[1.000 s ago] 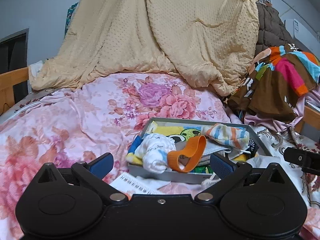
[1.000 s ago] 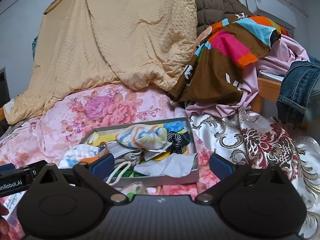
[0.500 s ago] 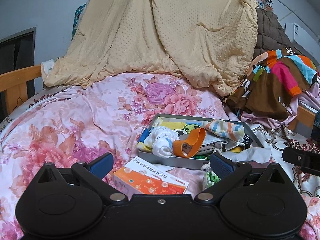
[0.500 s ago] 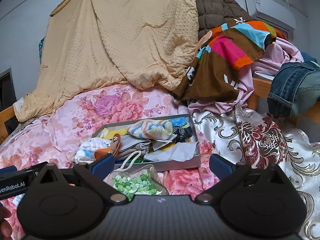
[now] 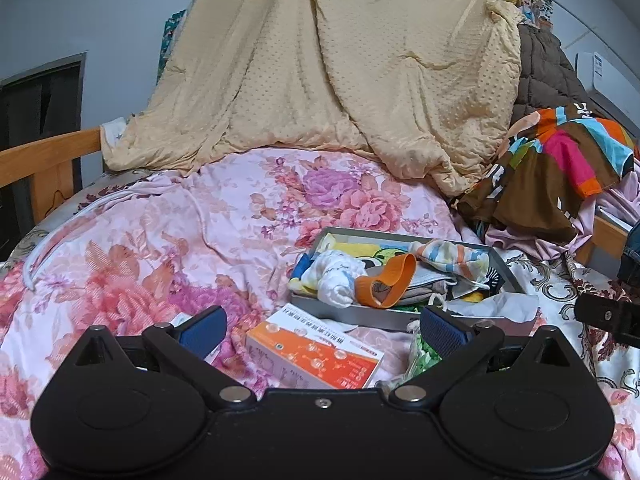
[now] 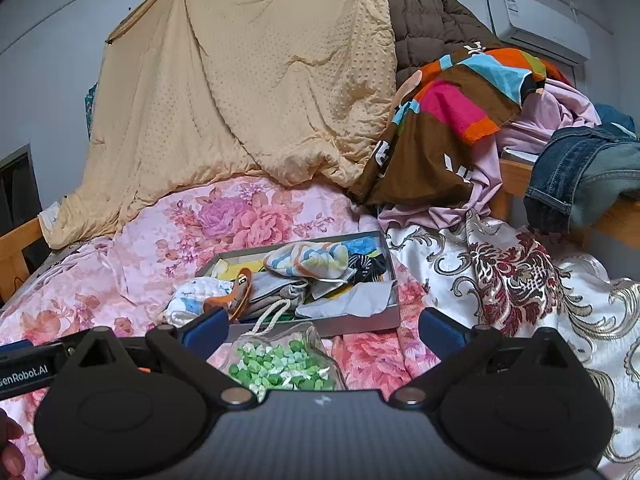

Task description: Organize soft objects

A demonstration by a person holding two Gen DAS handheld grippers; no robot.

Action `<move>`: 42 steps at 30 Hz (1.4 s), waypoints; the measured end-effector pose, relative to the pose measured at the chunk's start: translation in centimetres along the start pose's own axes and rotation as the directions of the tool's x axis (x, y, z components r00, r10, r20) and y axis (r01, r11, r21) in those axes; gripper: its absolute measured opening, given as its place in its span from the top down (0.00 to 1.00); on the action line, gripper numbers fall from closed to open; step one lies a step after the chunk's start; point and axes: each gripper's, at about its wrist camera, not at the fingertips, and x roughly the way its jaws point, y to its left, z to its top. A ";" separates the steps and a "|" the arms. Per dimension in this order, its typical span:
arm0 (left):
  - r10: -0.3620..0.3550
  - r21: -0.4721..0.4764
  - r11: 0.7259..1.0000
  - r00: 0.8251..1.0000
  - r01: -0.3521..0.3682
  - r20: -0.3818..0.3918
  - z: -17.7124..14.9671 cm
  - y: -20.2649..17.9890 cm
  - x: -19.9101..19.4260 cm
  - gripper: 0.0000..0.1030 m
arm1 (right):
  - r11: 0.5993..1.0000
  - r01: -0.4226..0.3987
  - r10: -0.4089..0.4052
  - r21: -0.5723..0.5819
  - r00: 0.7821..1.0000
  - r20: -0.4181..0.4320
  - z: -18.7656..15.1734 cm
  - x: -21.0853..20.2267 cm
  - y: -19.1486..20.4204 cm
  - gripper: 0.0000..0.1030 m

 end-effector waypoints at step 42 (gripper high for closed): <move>0.026 -0.027 0.999 0.999 -0.026 0.018 -2.7 1.6 -5.3 0.01 | 1.000 0.006 -0.006 0.016 1.000 0.009 -2.6 -5.5 0.3 0.00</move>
